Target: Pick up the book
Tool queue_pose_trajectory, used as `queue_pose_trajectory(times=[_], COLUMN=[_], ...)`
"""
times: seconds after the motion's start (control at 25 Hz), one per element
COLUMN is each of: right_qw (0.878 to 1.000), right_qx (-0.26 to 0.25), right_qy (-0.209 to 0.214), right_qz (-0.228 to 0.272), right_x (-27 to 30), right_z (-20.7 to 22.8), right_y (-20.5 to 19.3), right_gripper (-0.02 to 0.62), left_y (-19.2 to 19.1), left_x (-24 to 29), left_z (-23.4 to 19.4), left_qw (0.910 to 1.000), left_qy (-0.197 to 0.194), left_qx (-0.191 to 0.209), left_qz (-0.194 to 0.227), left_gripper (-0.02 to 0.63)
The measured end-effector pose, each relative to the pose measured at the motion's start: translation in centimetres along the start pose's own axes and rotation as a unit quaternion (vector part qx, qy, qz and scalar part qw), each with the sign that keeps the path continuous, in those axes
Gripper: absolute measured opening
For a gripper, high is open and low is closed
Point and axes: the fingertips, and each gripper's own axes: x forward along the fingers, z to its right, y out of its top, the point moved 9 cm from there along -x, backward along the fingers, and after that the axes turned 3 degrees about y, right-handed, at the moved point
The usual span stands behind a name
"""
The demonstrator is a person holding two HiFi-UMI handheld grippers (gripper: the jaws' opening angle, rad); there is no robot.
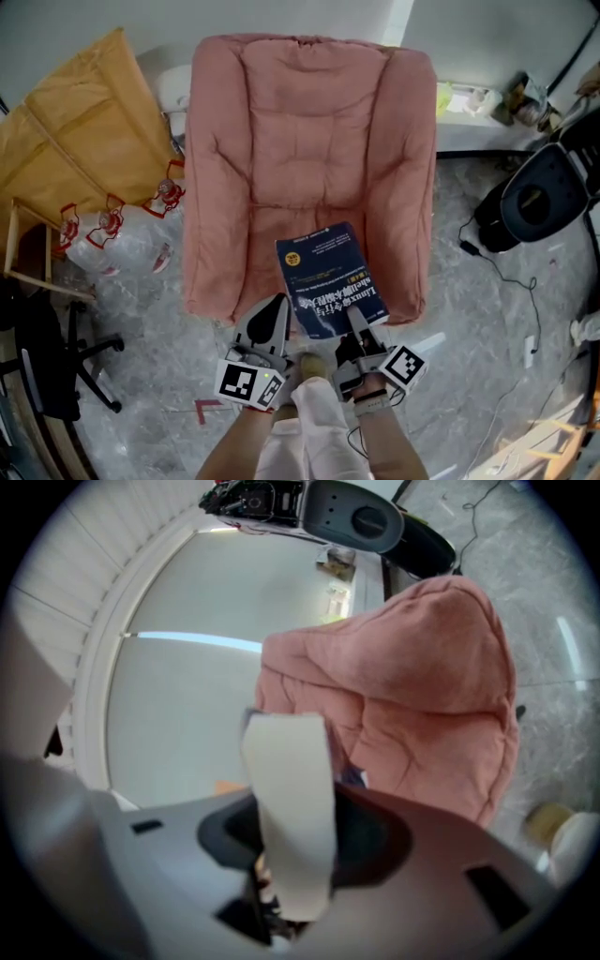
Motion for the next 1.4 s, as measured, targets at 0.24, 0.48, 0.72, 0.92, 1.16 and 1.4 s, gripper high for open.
queue_pose_trajectory(times=[0.24, 0.48, 0.72, 0.92, 1.16, 1.4], right_qw=[1.0, 1.0, 1.0, 1.0, 1.0, 0.999], right_qx=[0.0, -0.002, -0.002, -0.006, -0.001, -0.016], right_qy=[0.011, 0.008, 0.021, 0.026, 0.026, 0.037], right_qz=[-0.007, -0.011, -0.01, -0.013, -0.014, -0.026], right_x=[0.3, 0.4, 0.4, 0.0, -0.6, -1.2], right_z=[-2.2, -4.2, -5.8, -7.1, -8.6, -9.8], right_y=[0.7, 1.7, 2.2, 2.7, 3.0, 3.6], right_gripper=[0.176, 0.176, 0.176, 0.176, 0.176, 0.176], left_y=[1.9, 4.0, 5.4, 6.9, 8.7, 10.1], left_x=[0.3, 0.8, 1.3, 1.5, 1.6, 1.7], left_z=[0.5, 1.0, 1.4, 2.0, 2.4, 3.0], left_qw=[0.9998, 0.9998, 0.9996, 0.9995, 0.9994, 0.9992], left_qy=[-0.017, -0.018, -0.029, -0.028, -0.027, -0.032], left_qx=[-0.003, -0.001, 0.0, 0.001, 0.005, 0.011], left_qz=[0.004, 0.006, 0.006, 0.015, 0.018, 0.022], left_gripper=[0.009, 0.009, 0.009, 0.009, 0.009, 0.009])
